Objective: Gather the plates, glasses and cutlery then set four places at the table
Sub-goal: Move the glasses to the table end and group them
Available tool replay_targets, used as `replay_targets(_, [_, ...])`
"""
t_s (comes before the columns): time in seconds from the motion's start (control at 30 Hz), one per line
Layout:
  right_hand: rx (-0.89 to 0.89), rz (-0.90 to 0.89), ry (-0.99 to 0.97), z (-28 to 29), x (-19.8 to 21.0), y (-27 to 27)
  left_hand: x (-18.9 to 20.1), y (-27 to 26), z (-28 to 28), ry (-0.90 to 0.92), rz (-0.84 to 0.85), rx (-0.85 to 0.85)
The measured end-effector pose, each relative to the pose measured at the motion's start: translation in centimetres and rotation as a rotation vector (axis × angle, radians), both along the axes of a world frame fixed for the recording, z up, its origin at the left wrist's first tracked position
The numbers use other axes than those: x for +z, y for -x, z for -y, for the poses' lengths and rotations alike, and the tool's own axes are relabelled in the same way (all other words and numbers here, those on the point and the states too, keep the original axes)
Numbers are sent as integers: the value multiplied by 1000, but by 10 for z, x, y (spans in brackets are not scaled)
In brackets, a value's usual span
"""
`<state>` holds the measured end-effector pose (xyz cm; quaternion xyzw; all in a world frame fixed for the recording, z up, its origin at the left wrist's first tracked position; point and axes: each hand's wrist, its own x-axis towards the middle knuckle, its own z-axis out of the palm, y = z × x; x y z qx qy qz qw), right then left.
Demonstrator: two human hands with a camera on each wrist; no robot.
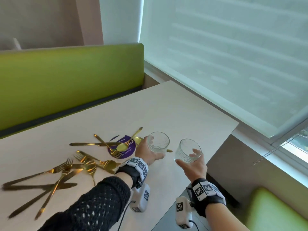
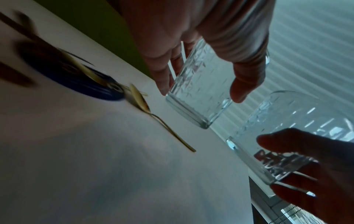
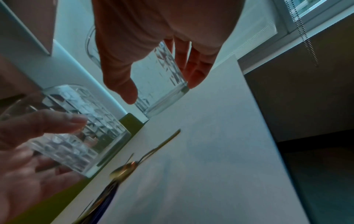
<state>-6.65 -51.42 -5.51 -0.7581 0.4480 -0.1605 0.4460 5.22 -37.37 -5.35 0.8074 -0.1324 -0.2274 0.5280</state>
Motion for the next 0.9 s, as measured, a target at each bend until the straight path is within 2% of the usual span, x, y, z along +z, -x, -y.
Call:
replay_targets(0.17, [140,9,-8,-111,14,15,21,40,-122,35,49,112])
replay_targets(0.53, [505,-61,-41,-335,6,36,17,116,-376,-68,82,401])
replay_targets(0.7, [693,-115,-41,-410,-6,38,-2,139,-458,-151,19,544])
replay_targets(0.9, [862,-179,-24,-482,-19,29,-26,163,-527,-221,-29,672])
